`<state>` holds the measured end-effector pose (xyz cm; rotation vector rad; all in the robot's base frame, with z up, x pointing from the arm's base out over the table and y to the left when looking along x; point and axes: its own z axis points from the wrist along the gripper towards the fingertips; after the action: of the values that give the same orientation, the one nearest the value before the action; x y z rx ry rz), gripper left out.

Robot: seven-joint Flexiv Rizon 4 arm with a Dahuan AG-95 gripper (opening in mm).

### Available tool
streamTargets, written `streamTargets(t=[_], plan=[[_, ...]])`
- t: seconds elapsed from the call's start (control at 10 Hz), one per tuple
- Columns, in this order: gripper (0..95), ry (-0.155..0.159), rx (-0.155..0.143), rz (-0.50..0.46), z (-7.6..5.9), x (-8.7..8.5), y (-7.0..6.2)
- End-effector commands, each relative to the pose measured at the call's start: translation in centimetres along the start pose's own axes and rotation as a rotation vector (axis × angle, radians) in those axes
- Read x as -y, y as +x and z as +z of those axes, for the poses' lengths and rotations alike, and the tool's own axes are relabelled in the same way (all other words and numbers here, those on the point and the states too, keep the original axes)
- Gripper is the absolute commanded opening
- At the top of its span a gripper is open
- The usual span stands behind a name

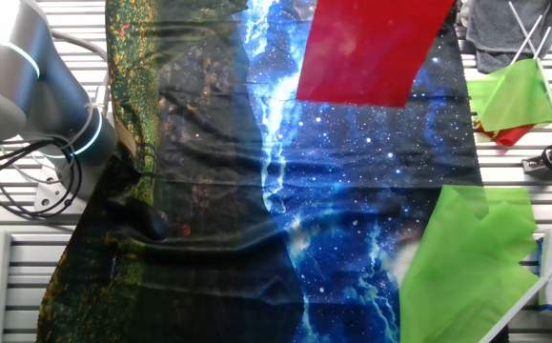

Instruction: Wave the flag

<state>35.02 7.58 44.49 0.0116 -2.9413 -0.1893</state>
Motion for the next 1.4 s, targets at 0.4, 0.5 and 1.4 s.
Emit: streamTargets(t=[0.4, 0.5, 1.4], plan=[[0.0, 0.027, -0.028, -0.026, -0.6, 5.0, 0.2], [0.0, 0.05, -0.038, -0.106, -0.6, 6.1, 0.1], [0.0, 0.203, -0.11, -0.741, -1.0, 9.6, 0.2]])
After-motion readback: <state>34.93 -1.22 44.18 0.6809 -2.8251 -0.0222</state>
